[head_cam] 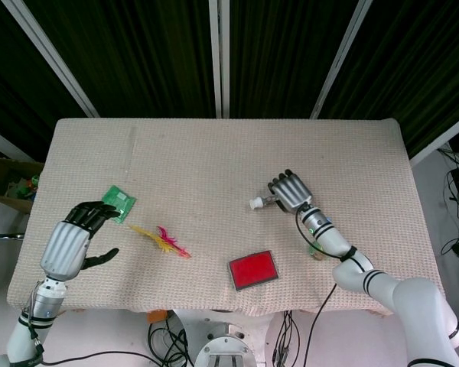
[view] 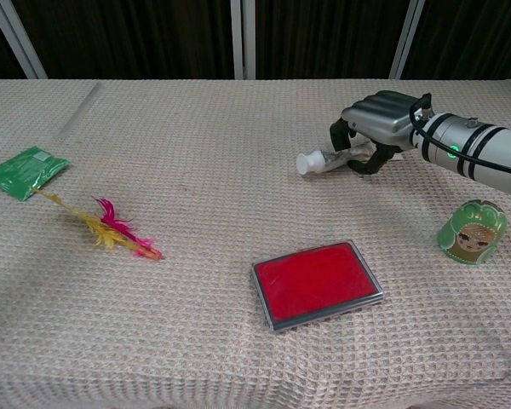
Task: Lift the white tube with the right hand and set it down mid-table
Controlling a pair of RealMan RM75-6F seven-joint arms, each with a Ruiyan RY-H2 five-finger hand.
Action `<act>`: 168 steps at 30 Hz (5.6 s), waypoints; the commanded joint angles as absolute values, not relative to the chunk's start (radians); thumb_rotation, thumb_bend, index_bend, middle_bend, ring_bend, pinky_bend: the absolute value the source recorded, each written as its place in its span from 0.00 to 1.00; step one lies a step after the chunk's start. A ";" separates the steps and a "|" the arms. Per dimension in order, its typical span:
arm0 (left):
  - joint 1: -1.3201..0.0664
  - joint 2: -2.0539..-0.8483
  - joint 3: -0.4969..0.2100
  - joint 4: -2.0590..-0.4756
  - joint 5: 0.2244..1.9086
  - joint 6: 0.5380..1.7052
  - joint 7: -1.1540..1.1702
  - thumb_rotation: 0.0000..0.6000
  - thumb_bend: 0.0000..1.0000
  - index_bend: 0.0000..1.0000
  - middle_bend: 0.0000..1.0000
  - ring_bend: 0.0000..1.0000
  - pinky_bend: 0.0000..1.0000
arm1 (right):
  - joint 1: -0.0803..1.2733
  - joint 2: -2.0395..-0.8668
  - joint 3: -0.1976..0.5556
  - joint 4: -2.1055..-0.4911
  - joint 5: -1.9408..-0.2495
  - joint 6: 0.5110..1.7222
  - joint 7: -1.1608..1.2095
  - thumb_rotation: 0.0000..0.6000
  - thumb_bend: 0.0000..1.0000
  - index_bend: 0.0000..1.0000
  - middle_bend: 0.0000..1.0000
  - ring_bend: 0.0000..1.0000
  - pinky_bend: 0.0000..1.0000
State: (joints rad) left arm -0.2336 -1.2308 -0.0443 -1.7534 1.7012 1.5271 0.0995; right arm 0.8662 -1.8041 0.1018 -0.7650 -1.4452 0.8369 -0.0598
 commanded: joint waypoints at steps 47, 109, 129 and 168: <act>-0.691 -1.393 -0.182 -1.493 1.763 1.195 0.147 1.00 0.23 0.33 0.25 0.19 0.21 | 0.952 -2.105 0.071 -0.421 -1.669 1.350 0.726 1.00 0.79 0.95 0.73 0.65 0.79; -0.724 -1.476 -0.134 -1.391 1.730 1.341 0.144 1.00 0.29 0.57 0.25 0.19 0.21 | 0.950 -2.107 0.050 -0.440 -1.655 1.368 0.766 1.00 0.79 0.97 0.75 0.67 0.81; -0.698 -1.448 -0.121 -1.445 1.723 1.360 0.170 1.00 0.29 0.51 0.25 0.19 0.21 | 0.940 -2.106 0.069 -0.439 -1.636 1.381 0.794 1.00 0.80 0.97 0.75 0.67 0.81; -0.608 -1.341 -0.106 -1.605 1.623 1.345 0.232 1.00 0.22 0.35 0.24 0.19 0.21 | 0.991 -1.843 0.065 -0.743 -1.545 0.924 0.022 1.00 0.44 0.54 0.48 0.43 0.56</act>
State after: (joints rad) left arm -0.6136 -1.3461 -0.1081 -1.5988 1.6293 1.3498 0.2266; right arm 0.9799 -1.8892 0.0319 -0.6472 -1.6119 1.0291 0.1412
